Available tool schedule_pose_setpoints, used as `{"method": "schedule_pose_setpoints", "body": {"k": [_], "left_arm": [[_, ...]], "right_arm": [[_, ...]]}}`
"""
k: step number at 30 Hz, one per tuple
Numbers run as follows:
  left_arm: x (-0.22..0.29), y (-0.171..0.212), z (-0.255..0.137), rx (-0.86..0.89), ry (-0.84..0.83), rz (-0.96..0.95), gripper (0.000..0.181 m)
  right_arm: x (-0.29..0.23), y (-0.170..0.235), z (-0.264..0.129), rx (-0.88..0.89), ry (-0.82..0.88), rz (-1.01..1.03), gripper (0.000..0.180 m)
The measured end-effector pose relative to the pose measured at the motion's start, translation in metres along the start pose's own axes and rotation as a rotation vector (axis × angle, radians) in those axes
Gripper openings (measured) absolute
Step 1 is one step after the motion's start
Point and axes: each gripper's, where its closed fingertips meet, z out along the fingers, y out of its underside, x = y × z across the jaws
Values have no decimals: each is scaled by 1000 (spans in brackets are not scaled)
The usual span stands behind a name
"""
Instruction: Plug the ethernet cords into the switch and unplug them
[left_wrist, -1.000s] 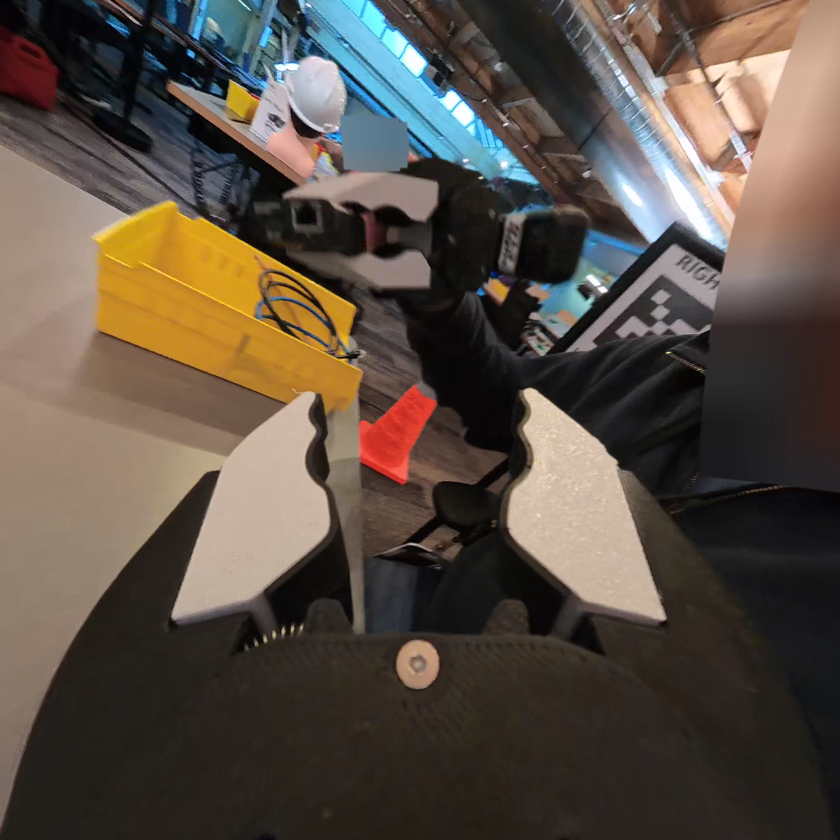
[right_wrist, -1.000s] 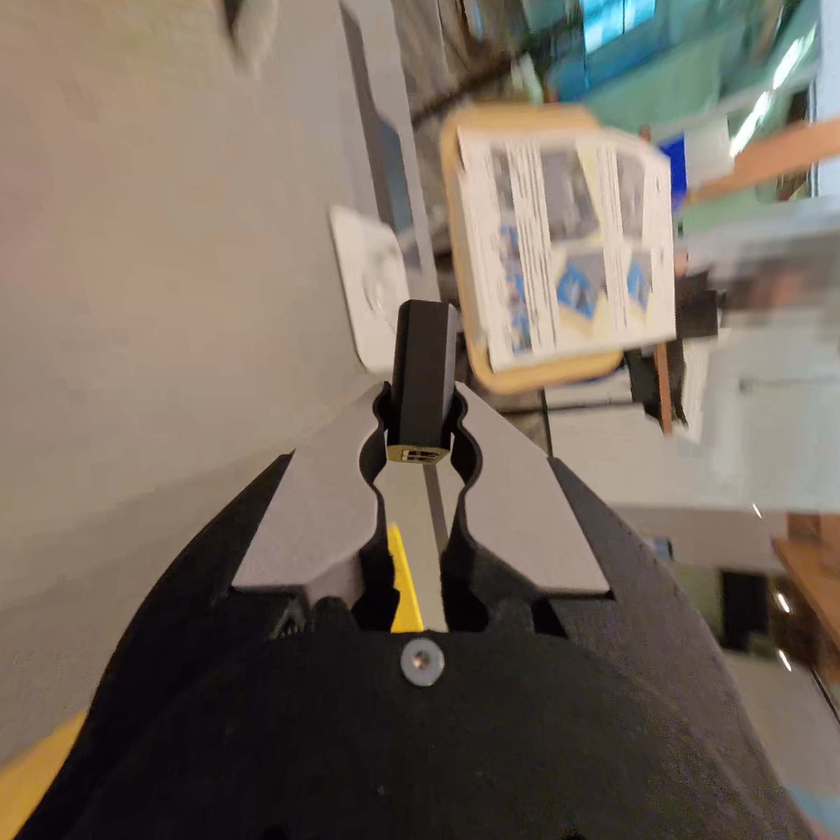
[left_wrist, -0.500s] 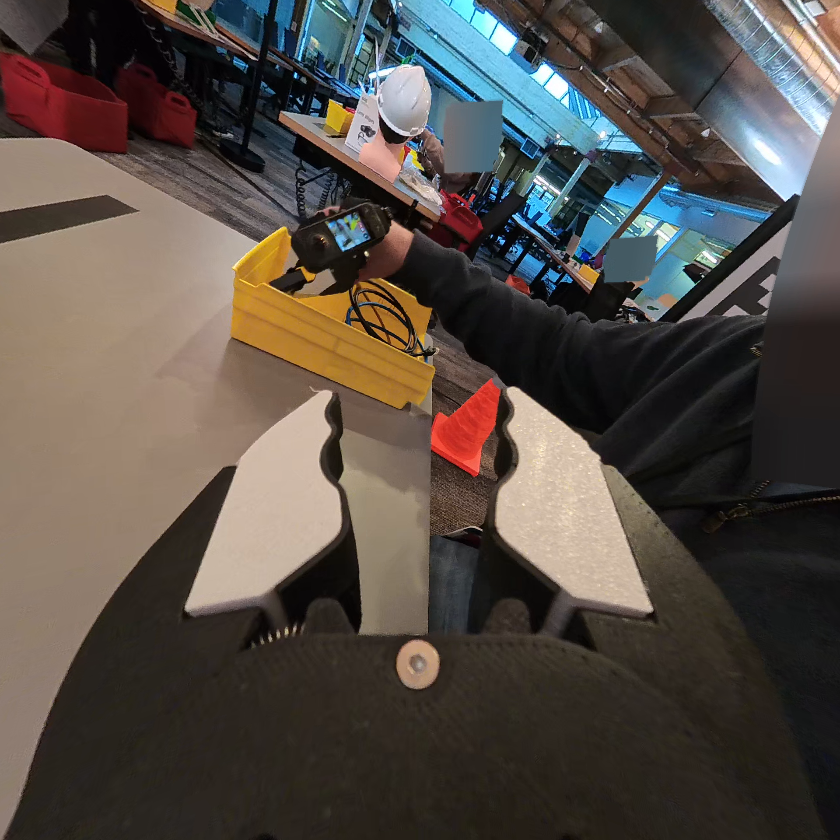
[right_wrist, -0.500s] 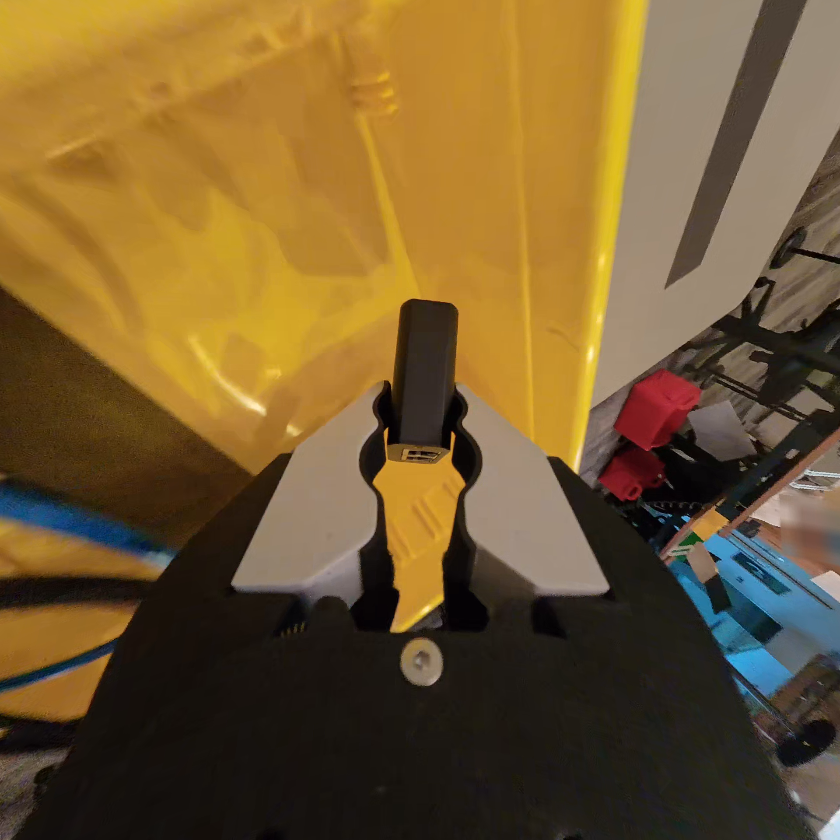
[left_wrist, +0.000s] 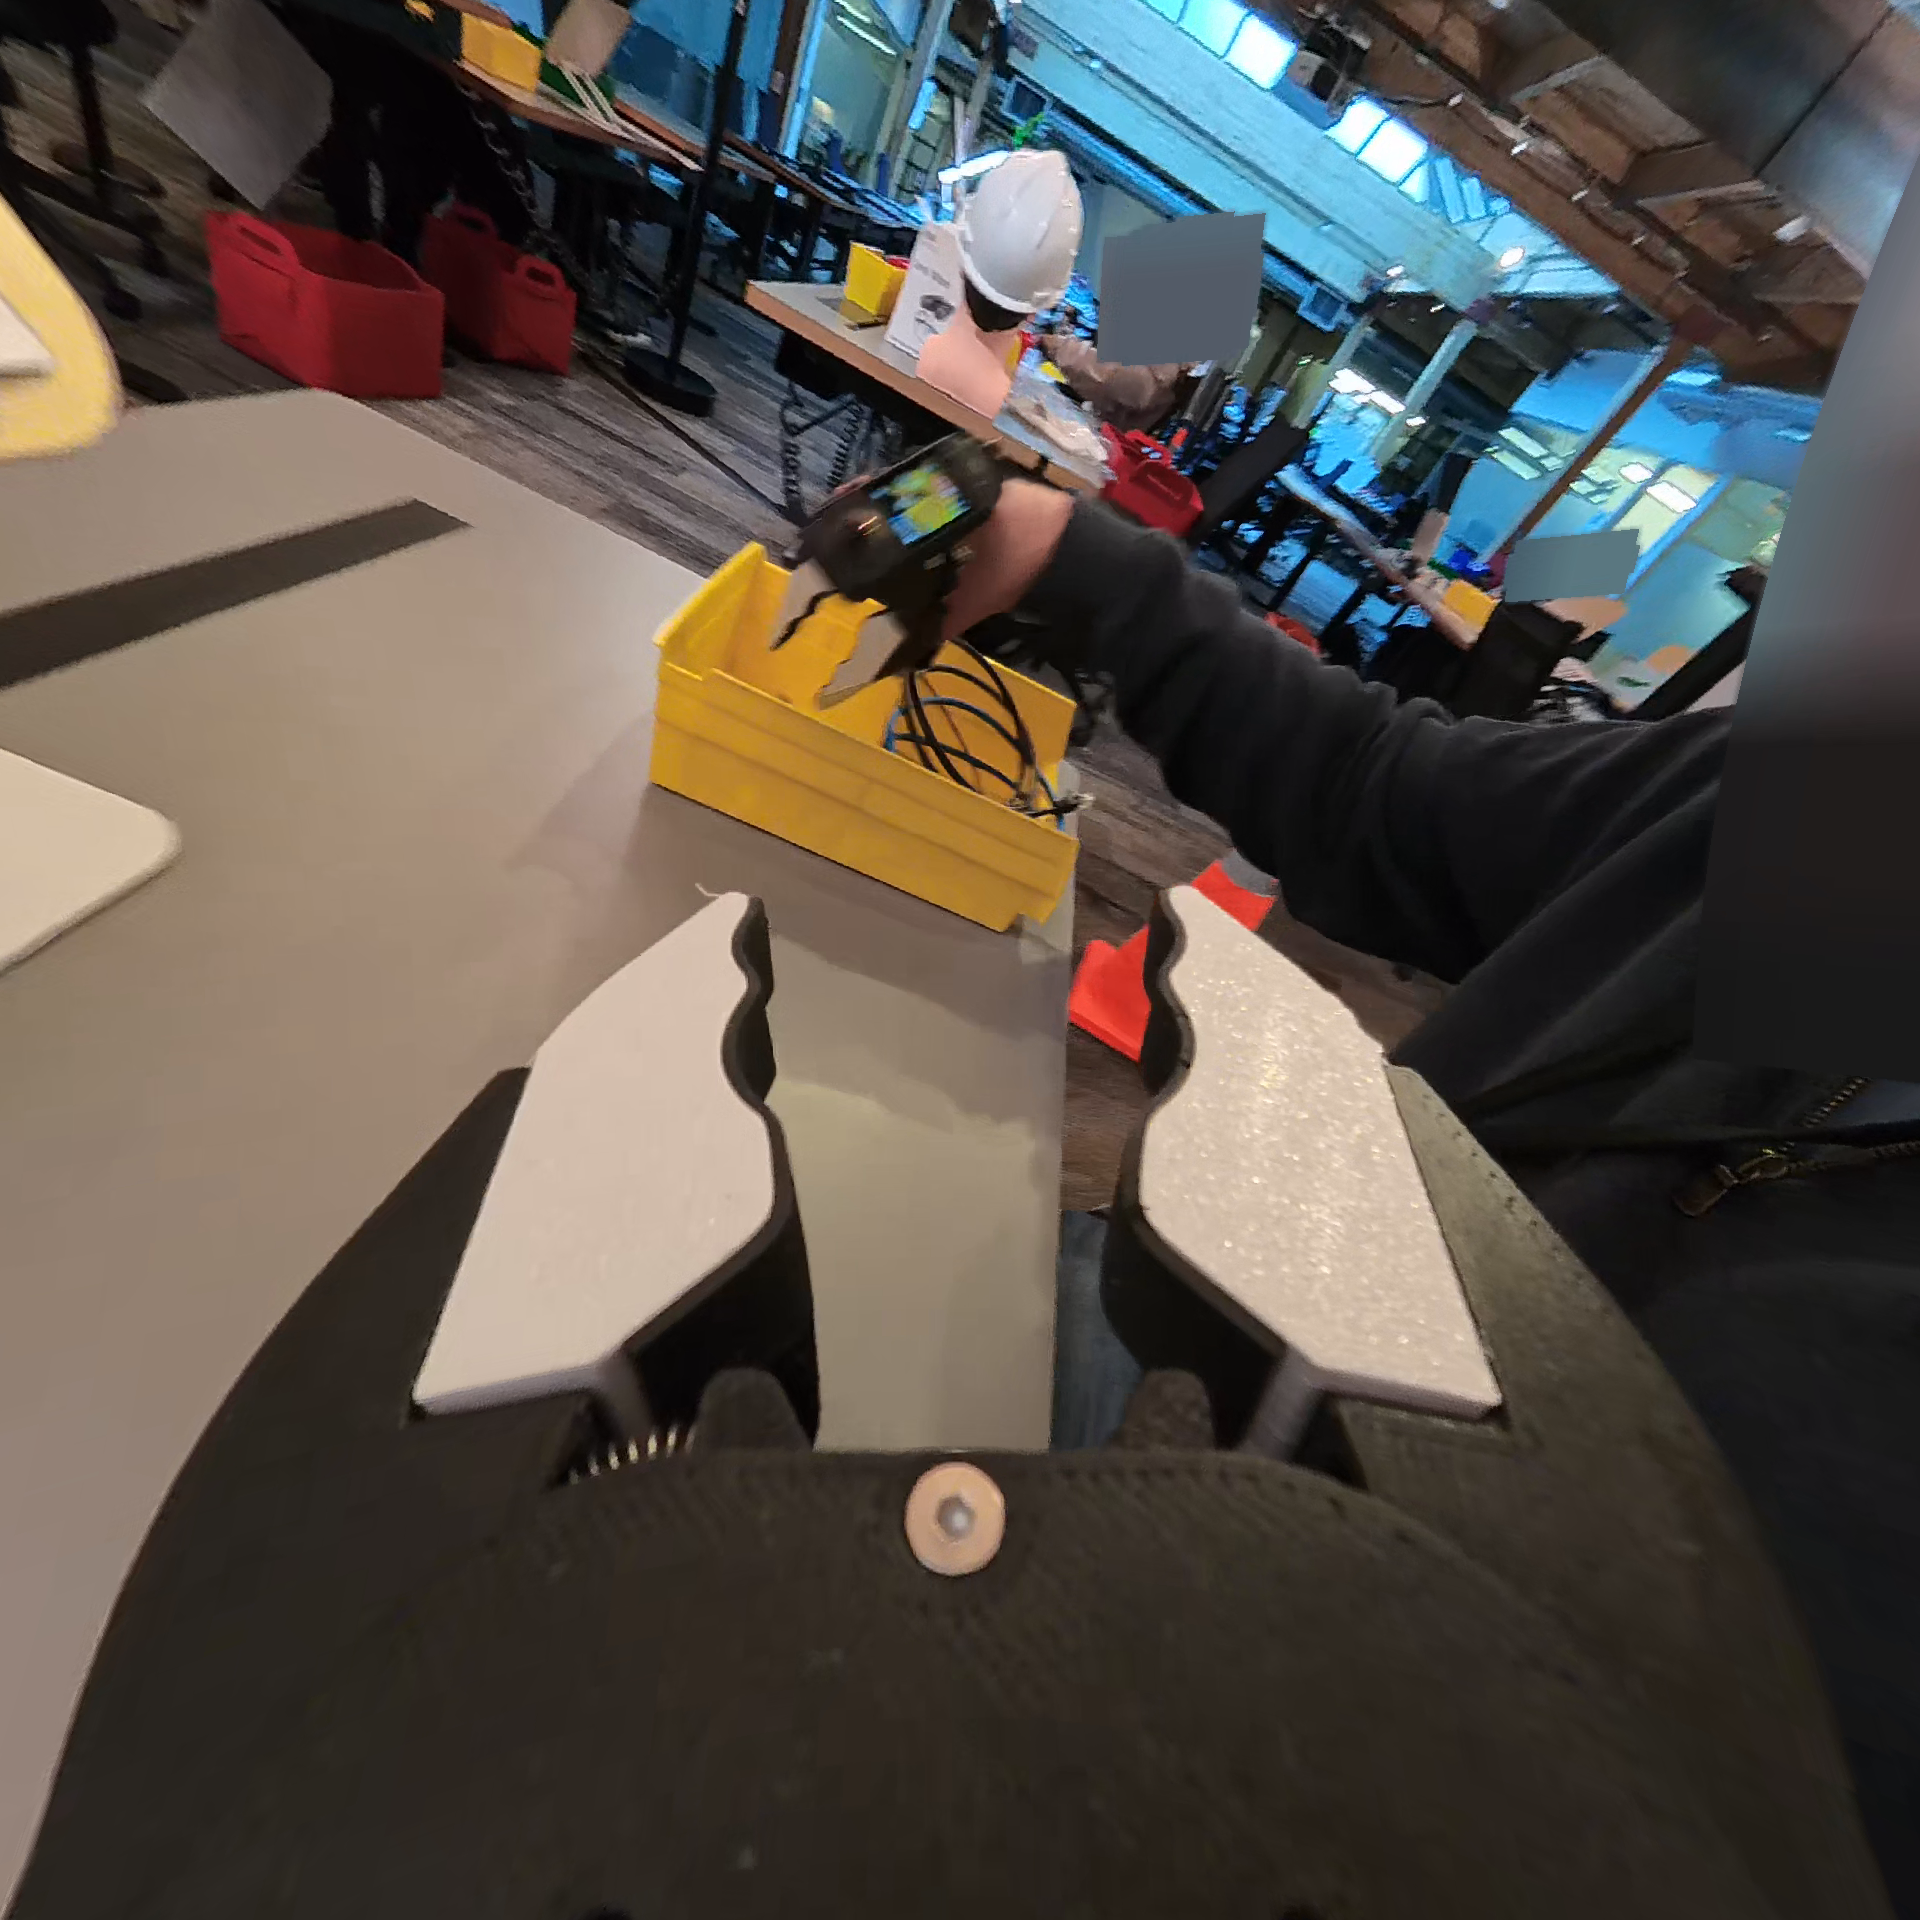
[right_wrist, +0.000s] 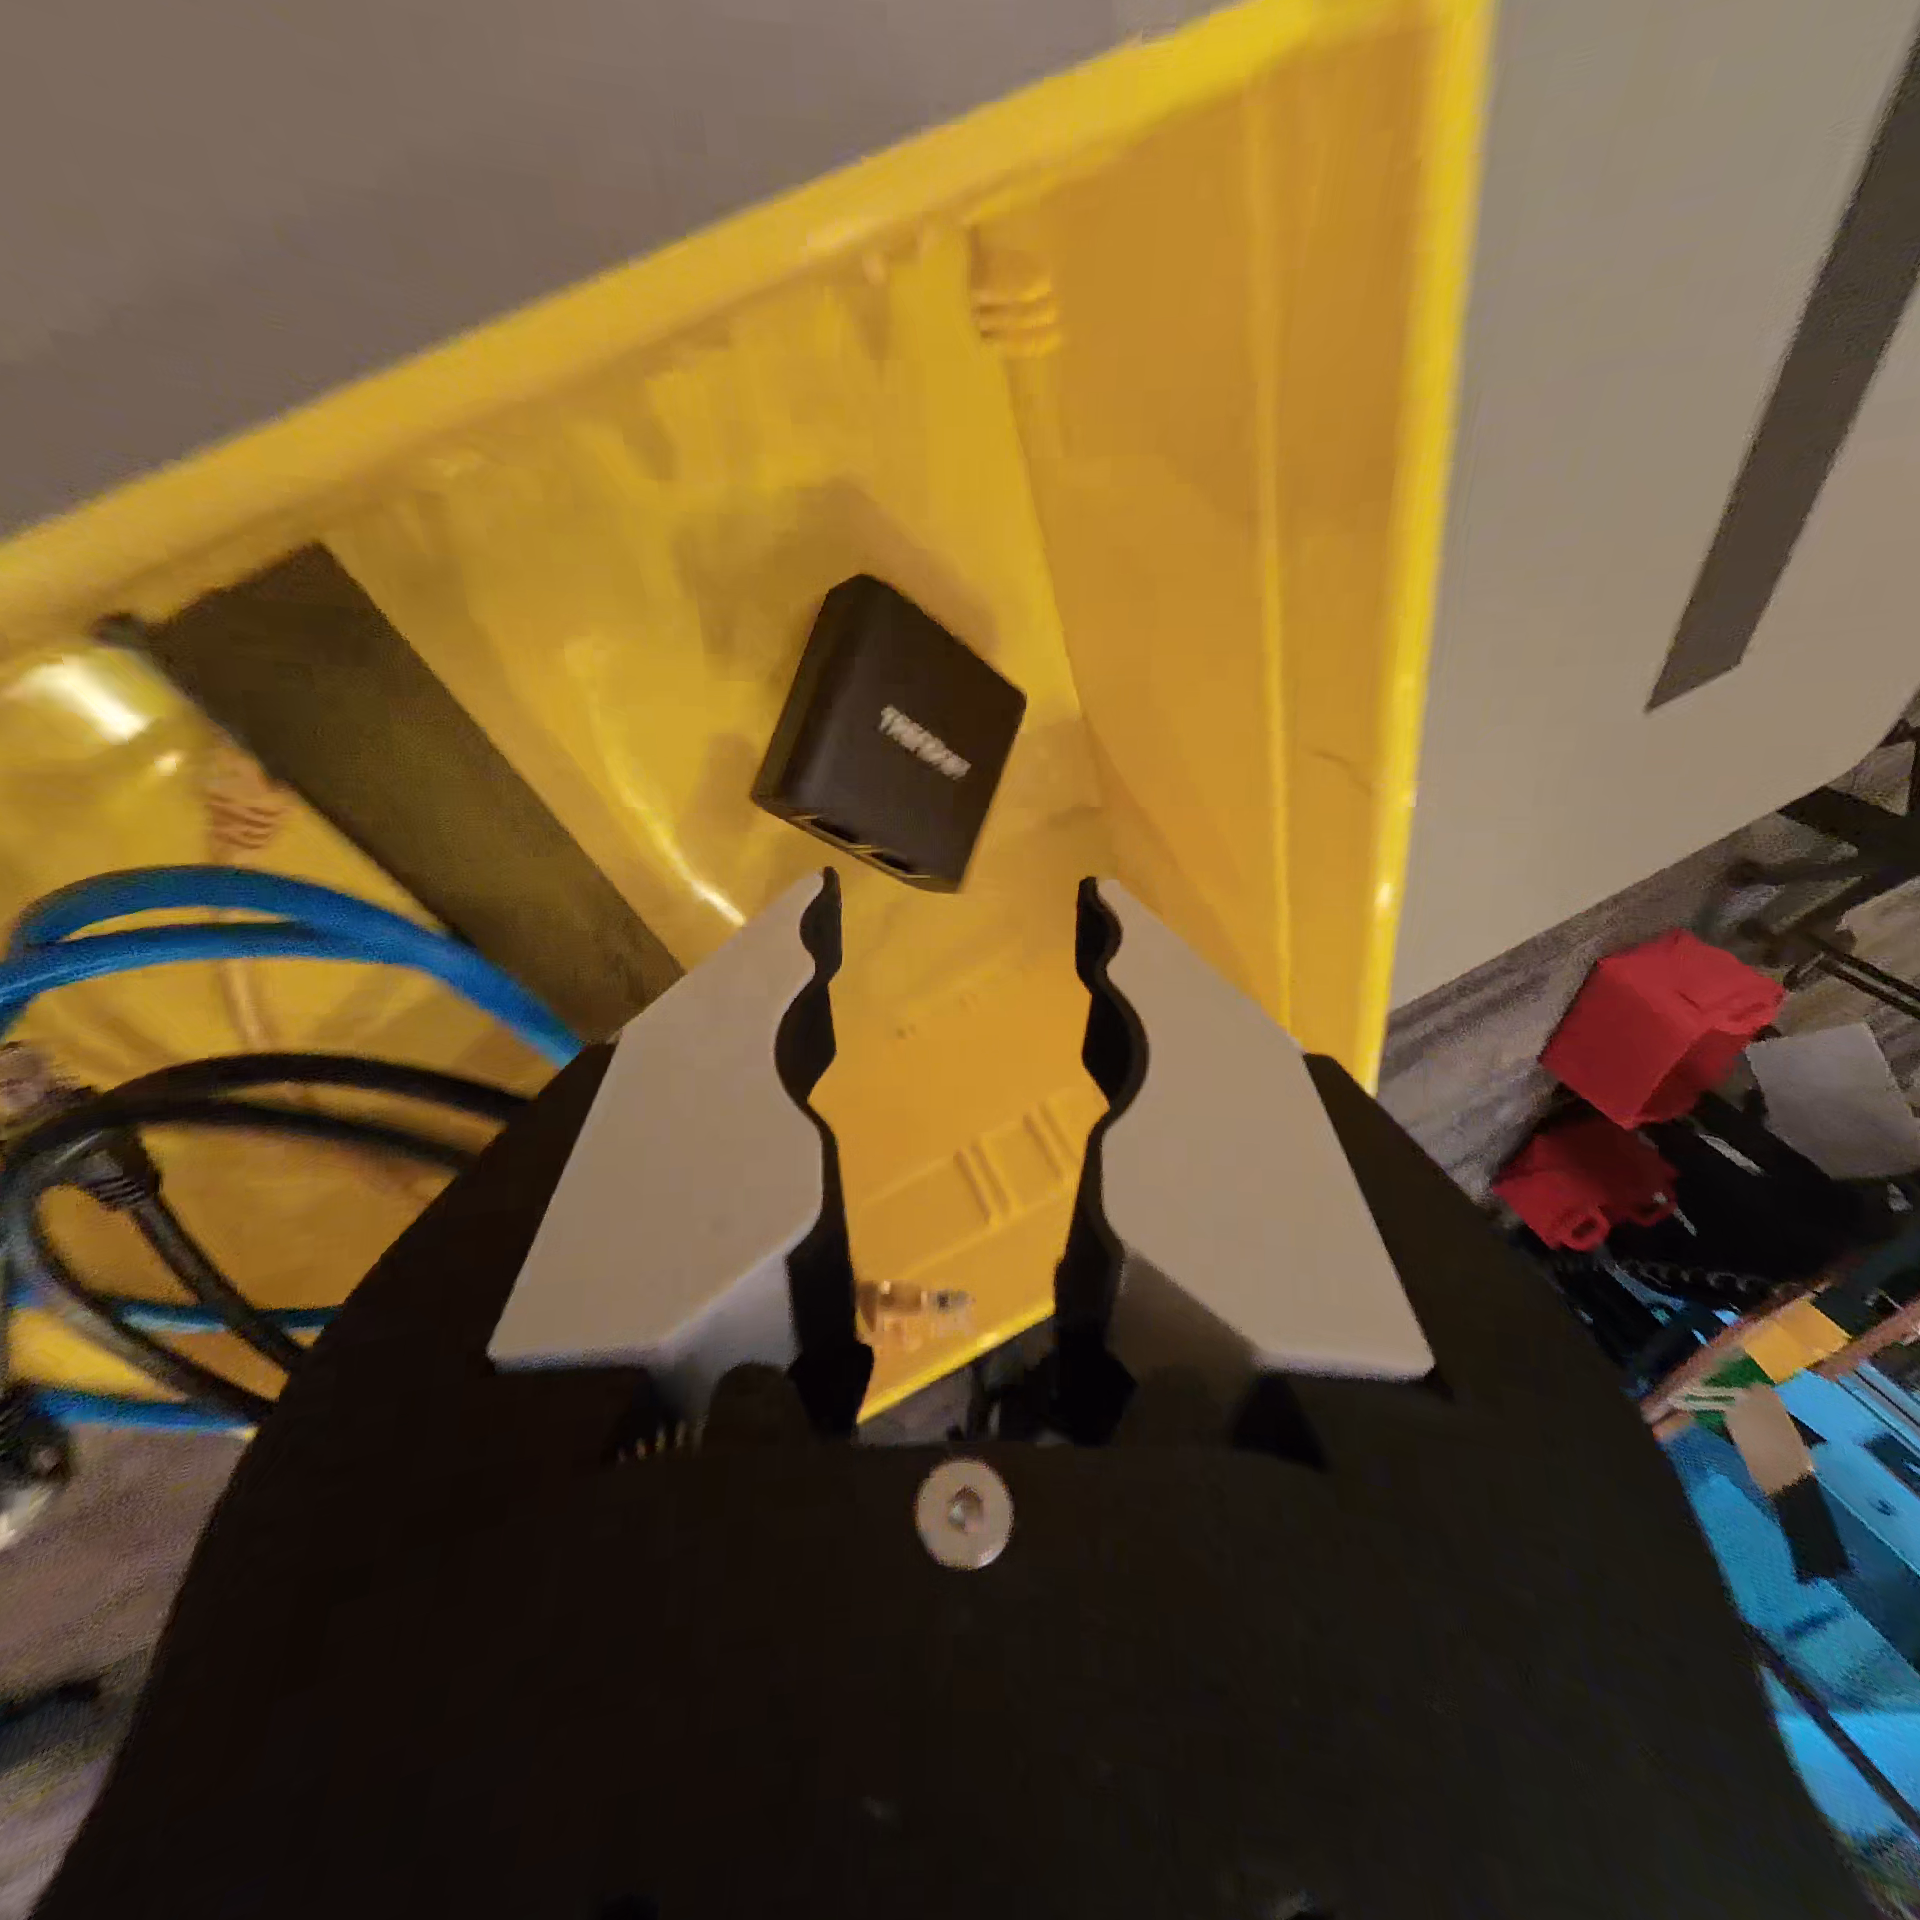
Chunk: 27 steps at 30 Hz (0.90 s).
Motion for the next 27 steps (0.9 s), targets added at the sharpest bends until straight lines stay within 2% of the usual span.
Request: {"method": "schedule_pose_setpoints", "body": {"k": [3,6,9,14,18,20,22,25,27], "left_arm": [[-4,-7,-17,-12,-72,48,71],[-21,-5,-42,-74,-230,107,75],[-38,-2,-77,-109,-366,123,77],[-70,15,-150,-157,-635,97,78],[-105,59,-231,-315,-934,19,86],[-115,85,-269,-402,-1058,-28,86],[-123,113,-305,-522,-1188,-54,87],[-123,149,-317,-546,-1159,-180,92],[-124,171,-325,-565,-1155,-269,93]], "right_arm": [[16,9,-40,56,90,76,42],[28,32,-76,126,175,198,42],[19,70,-89,154,168,319,42],[-18,141,-59,58,87,505,54],[-60,171,-28,42,-55,639,65],[-75,172,-15,91,-124,686,63],[-88,164,-8,174,-232,724,49],[-88,145,-15,348,-309,777,40],[-94,139,-9,368,-363,782,40]]}}
